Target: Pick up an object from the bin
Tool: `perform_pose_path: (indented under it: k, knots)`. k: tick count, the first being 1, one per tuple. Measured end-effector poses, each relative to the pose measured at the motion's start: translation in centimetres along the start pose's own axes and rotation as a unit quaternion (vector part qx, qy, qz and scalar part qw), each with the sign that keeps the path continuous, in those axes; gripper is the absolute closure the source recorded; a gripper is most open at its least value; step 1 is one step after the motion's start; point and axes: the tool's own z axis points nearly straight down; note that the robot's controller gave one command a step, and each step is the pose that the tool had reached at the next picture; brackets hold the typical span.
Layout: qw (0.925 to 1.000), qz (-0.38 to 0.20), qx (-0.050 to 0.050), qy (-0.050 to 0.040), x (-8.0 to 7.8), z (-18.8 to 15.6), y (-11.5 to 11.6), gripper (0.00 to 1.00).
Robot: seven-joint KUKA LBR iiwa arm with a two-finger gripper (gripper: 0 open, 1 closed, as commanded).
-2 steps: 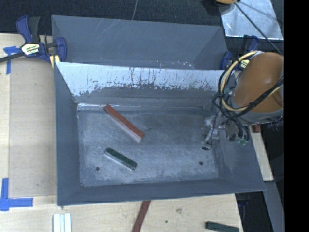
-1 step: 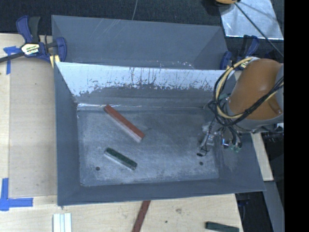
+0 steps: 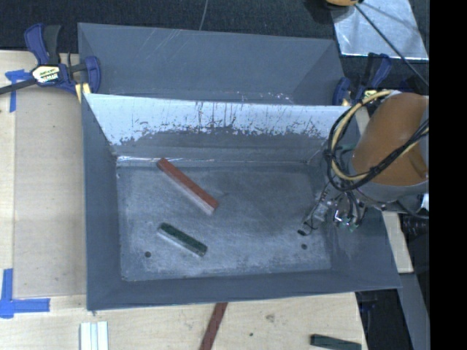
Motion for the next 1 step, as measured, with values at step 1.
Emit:
perform_pose_path:
  k: [1]
  knots:
    - [0.9961, 0.088, 0.000, -0.0013, -0.87, -0.09, 0.35, 1.00]
